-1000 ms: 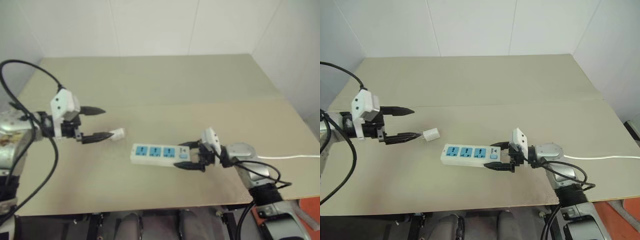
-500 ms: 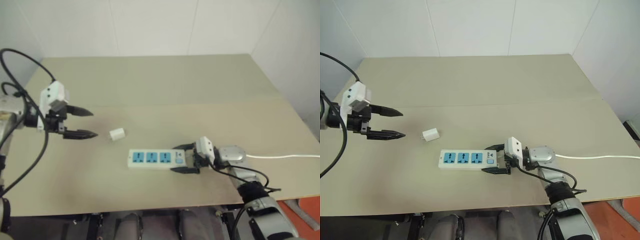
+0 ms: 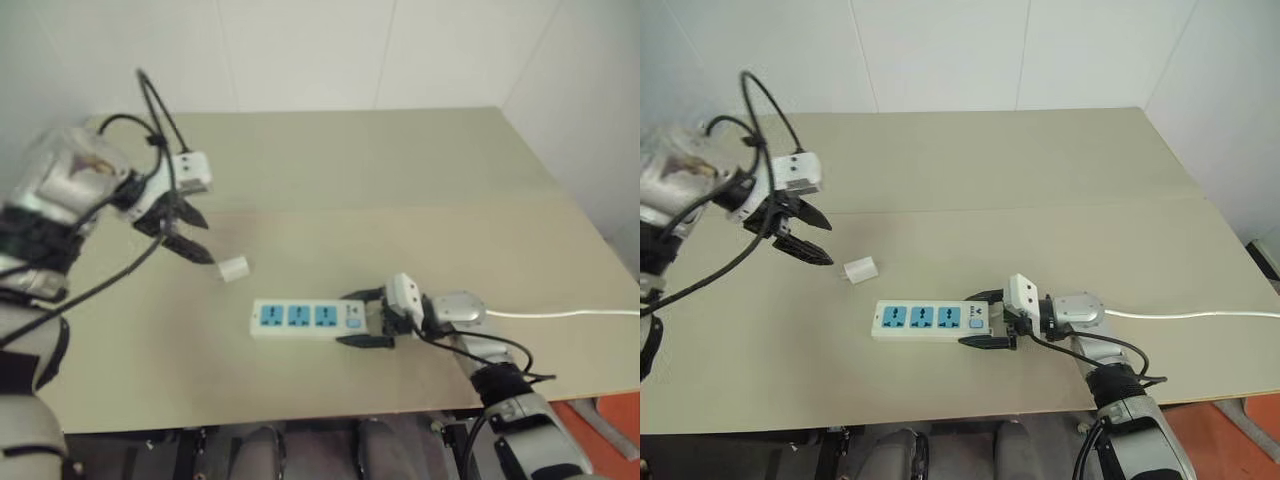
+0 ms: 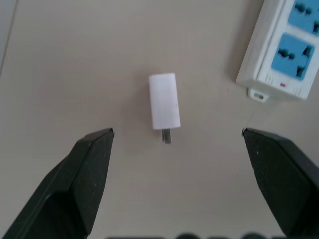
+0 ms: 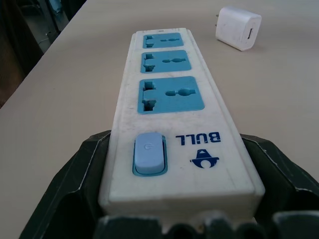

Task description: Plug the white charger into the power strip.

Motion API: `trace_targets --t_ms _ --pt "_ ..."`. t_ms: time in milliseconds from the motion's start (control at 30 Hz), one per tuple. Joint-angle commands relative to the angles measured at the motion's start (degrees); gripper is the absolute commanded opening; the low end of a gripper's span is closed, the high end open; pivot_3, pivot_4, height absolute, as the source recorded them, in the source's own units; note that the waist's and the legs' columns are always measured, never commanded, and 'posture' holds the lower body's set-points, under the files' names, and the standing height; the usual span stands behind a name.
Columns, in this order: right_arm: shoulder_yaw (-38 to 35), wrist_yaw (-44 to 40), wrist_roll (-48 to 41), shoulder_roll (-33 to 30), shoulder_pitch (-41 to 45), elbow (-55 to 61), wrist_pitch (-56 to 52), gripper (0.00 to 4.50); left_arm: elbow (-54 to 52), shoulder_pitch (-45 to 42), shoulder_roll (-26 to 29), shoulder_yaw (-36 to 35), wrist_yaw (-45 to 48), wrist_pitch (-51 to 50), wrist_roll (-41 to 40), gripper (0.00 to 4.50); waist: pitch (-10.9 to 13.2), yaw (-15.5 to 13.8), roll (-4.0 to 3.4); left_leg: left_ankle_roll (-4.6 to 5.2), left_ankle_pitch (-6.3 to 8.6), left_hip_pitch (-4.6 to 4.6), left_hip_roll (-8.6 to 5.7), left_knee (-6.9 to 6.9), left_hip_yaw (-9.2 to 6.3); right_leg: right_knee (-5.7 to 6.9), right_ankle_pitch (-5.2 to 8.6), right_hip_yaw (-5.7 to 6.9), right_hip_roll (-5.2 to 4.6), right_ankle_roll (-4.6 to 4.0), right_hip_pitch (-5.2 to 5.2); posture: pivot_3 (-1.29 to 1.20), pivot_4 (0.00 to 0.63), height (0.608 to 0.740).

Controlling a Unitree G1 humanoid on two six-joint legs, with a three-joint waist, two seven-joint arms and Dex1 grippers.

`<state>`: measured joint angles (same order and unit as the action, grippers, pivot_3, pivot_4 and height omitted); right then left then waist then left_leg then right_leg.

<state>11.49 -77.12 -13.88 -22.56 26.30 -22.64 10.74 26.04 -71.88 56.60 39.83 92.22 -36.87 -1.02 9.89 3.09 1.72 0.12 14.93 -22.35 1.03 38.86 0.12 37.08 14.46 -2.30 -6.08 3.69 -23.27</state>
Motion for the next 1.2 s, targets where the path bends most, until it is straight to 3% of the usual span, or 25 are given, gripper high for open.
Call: trace_targets --t_ms 33,233,567,1200 --pt "0.3 0.9 0.0 -0.4 -0.4 3.1 -1.8 3.44 2.0 -4.9 -0.8 6.0 0.3 -2.2 2.2 4.5 0.0 0.0 0.01 0.0 0.0 -0.01 0.01 0.0 0.0 0.0 0.0 0.0 0.0 0.0 0.0 0.0 0.15 0.74" --pt "-0.3 1.6 -0.2 -1.0 -0.9 4.2 -3.2 3.44 0.9 -3.8 -2.6 11.3 0.3 -2.4 6.5 4.5 0.0 -0.1 0.01 0.01 0.0 -0.04 0.01 0.01 -0.01 0.0 0.01 -0.01 0.01 0.01 -0.02 0.0 0.15 0.74" --pt "0.0 3.0 -0.3 -0.3 -0.8 4.9 -3.6 3.44 6.1 1.0 -12.5 6.6 -5.8 -2.7 13.6 4.5 0.0 -0.5 0.01 0.01 0.0 -0.07 0.0 0.06 -0.02 0.0 0.0 0.0 0.0 0.01 -0.02 0.0 0.15 0.74" --pt "-0.5 5.0 -0.6 -0.7 -2.8 7.0 -4.3 3.44 14.2 2.6 -24.9 2.0 -12.8 -3.8 19.6 4.5 0.0 -0.7 0.01 0.01 0.0 -0.05 -0.02 0.09 -0.02 0.01 0.0 0.0 0.0 0.01 0.03 0.0 0.15 0.74"
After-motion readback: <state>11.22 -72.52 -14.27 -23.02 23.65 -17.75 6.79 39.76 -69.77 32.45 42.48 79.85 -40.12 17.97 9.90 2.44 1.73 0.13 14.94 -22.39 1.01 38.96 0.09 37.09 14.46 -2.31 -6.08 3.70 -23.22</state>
